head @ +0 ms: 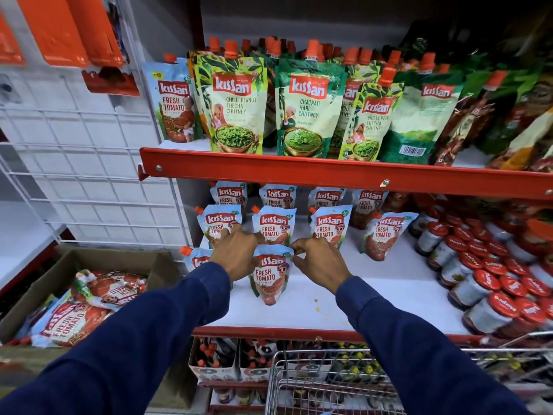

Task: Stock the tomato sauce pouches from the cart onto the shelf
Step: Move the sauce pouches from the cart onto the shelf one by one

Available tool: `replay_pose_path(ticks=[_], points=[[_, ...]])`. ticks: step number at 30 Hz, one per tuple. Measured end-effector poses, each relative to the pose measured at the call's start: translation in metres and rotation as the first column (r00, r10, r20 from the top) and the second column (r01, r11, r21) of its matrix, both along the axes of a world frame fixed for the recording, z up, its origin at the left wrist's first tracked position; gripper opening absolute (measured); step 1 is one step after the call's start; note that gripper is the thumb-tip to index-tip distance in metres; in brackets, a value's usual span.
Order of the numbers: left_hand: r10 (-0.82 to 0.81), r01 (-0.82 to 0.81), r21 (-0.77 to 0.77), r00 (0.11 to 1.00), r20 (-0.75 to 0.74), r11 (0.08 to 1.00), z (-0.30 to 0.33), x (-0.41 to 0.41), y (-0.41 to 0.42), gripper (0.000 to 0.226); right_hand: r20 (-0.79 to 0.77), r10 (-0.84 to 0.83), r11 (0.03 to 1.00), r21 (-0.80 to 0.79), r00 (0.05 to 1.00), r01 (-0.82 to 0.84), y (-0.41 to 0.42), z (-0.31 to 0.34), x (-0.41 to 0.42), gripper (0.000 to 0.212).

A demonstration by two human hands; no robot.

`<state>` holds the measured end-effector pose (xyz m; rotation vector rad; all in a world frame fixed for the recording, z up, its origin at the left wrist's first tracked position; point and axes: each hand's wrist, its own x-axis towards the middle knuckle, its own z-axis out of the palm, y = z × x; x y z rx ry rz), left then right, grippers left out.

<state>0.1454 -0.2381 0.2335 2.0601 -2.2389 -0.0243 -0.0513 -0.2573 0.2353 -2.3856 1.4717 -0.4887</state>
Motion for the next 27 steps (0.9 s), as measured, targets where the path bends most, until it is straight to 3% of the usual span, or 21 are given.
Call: replay_pose_path(ticks=[5,8,11,15,20,23,27], points=[[-0.098,0.098,-0.151,0.995,0.003,0.984,0.003,-0.018,0.029,0.063,-0.021,0.01,0.994,-0.109,1.0,-0.013,0.019,-0.011,-0.012,0.057],[-0.17,0.184,-0.245,0.983,0.074,0.952,-0.019,-0.035,0.066,0.074,-0.132,-0.009,0.969,-0.245,0.991,-0.023,0.039,-0.041,-0.033,0.077],[-0.217,0.243,-0.232,0.967,0.13,0.942,-0.058,-0.049,0.1,0.087,-0.247,0.002,0.951,-0.299,0.969,-0.078,0.07,-0.076,-0.057,0.087],[-0.241,0.252,-0.128,0.966,0.097,0.959,-0.106,-0.068,0.132,0.093,-0.385,0.034,0.972,-0.204,0.922,-0.121,0.107,-0.12,-0.092,0.093],[-0.257,0.255,0.089,0.966,0.015,0.963,-0.173,-0.096,0.167,0.087,-0.43,0.117,0.99,-0.021,0.895,-0.14,0.134,-0.185,-0.132,0.081],[-0.255,0.267,0.239,0.963,-0.082,0.934,-0.21,-0.113,0.184,0.082,-0.446,0.22,0.975,0.12,0.867,-0.186,0.142,-0.225,-0.15,0.081],[-0.16,0.206,0.484,0.978,-0.137,0.85,-0.238,-0.133,0.189,0.071,-0.445,0.322,0.929,0.318,0.836,-0.188,0.141,-0.252,-0.15,0.064]])
